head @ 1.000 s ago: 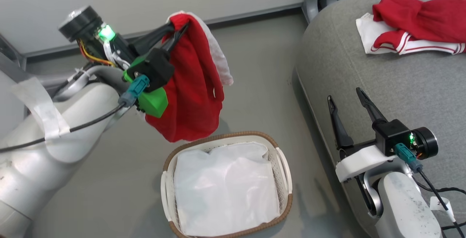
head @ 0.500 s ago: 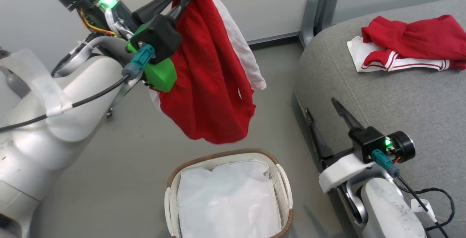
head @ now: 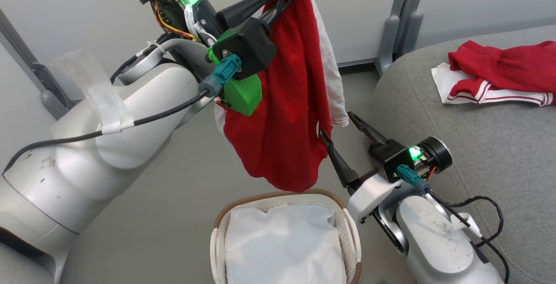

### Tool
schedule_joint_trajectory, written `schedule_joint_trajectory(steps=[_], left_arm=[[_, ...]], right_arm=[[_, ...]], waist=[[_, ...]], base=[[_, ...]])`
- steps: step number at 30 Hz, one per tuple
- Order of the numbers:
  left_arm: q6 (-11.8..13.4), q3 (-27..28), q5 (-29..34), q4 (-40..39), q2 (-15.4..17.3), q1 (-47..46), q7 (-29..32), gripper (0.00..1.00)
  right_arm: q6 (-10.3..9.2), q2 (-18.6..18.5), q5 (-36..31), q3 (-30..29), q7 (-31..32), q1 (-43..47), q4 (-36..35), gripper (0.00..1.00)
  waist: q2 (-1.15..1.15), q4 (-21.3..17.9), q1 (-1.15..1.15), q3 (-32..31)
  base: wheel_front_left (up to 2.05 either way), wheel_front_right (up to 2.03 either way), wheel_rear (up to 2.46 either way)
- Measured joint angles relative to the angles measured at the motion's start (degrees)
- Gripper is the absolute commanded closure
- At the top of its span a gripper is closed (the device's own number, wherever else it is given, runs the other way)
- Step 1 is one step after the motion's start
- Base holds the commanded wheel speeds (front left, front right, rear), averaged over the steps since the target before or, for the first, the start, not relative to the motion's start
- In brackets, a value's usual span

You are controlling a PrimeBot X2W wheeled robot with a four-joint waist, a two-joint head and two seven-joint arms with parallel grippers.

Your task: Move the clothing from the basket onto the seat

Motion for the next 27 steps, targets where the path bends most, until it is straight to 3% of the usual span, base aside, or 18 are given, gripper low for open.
schedule_joint_trajectory(steps=[4, 13, 19, 20, 21, 22, 23, 27], left_arm=[[-0.01, -0.55, -0.1, -1.43, -0.89, -0.46, 0.15, 1.0], [0.24, -1.82, -0.14, -5.14, -1.65, -0.4, -0.13, 1.0], [0.53, -2.71, 0.09, -6.98, -1.62, -0.23, -0.37, 1.0], [0.59, -2.78, 0.09, -7.21, -1.63, -0.2, -0.38, 1.0], [0.73, -2.79, 0.09, -7.28, -1.58, -0.16, -0.42, 1.0], [0.93, -2.74, -0.09, -7.37, -1.58, 0.07, -0.47, 1.0], [1.09, -2.61, -0.41, -7.37, -1.58, 0.46, -0.57, 1.0], [2.04, -1.09, -3.81, -6.8, -0.75, 3.76, -1.16, 1.0]], right_arm=[[0.0, -0.02, -3.34, 0.49, 0.0, -3.08, 2.54, 0.0], [0.0, -0.08, -7.75, -7.02, 0.0, -4.29, -0.68, 0.0], [0.0, 0.01, -7.75, -2.9, 0.0, -6.57, 2.16, 0.0], [0.0, 0.08, -6.58, -1.92, 0.0, -7.2, 2.97, 0.22], [0.0, 0.02, -5.98, -1.12, 0.0, -7.72, 3.87, 0.63], [0.0, -0.04, -5.91, -0.07, 0.0, -8.44, 5.08, 0.76], [0.0, -0.04, -5.78, 0.41, 0.0, -8.94, 5.68, 1.0], [0.0, -0.02, -4.59, 1.14, 0.0, -10.83, 6.31, 1.0]], waist=[[0.0, 1.34, 0.0, -0.36], [0.0, 3.16, 0.0, -0.86], [0.0, 3.51, 0.0, -0.82], [0.0, 3.55, 0.0, -0.78], [0.0, 3.56, 0.0, -0.75], [0.0, 3.56, 0.0, -0.69], [0.0, 3.55, 0.0, -0.64], [0.0, 3.27, 0.0, -0.27]], base=[[0.0, 0.0, 0.0], [0.0, 0.0, 0.0], [0.0, 0.0, 0.0], [0.0, 0.0, 0.0], [0.0, 0.0, 0.0], [0.0, 0.0, 0.0], [0.0, 0.0, 0.0], [0.0, 0.0, 0.0]])
